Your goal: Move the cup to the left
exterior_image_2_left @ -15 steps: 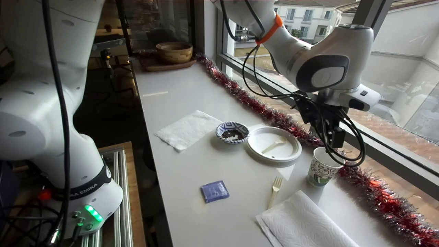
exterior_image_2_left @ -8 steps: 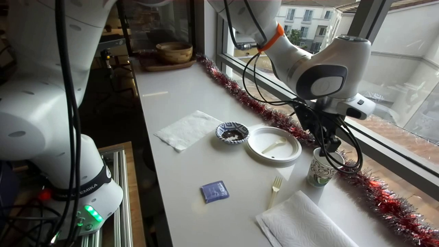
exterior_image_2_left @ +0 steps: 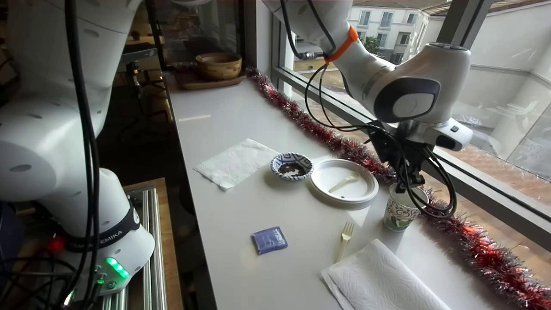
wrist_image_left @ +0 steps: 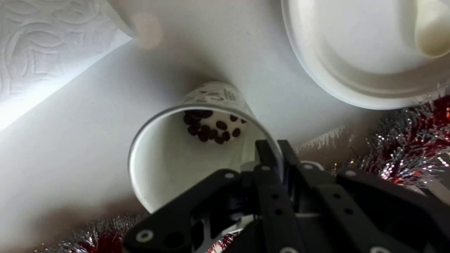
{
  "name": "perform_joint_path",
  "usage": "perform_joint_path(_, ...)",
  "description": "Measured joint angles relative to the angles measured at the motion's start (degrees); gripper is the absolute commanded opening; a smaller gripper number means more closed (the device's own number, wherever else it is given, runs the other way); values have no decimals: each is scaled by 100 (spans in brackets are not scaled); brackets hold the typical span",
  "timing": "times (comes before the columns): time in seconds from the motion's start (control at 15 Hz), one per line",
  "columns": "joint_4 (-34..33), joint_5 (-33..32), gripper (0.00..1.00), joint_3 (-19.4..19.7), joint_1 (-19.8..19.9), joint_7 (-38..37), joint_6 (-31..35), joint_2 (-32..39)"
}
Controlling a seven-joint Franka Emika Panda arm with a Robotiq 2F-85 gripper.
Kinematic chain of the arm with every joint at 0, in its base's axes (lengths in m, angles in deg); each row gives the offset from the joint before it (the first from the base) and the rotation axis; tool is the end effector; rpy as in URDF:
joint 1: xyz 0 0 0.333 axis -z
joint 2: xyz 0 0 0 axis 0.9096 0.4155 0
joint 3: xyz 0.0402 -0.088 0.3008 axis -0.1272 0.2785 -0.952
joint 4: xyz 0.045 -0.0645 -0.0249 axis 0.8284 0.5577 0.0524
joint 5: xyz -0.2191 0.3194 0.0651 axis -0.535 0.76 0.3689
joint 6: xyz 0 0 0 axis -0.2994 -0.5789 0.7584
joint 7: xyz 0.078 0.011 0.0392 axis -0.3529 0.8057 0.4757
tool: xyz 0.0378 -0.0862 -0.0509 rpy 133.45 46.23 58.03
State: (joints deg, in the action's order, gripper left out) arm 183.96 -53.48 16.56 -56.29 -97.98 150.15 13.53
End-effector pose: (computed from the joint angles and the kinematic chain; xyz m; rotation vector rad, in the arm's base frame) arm 0.6630 -0.1785 0.2888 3.0183 -0.8102 0.2345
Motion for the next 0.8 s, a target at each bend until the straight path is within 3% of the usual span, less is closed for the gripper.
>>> perform_joint_path(0.4, 70, -34, 1, 10, -84, 8, -1183, -947)
perform_joint_path(0.8, 167, -501, 1, -335, -701, 303, -2330, -2281)
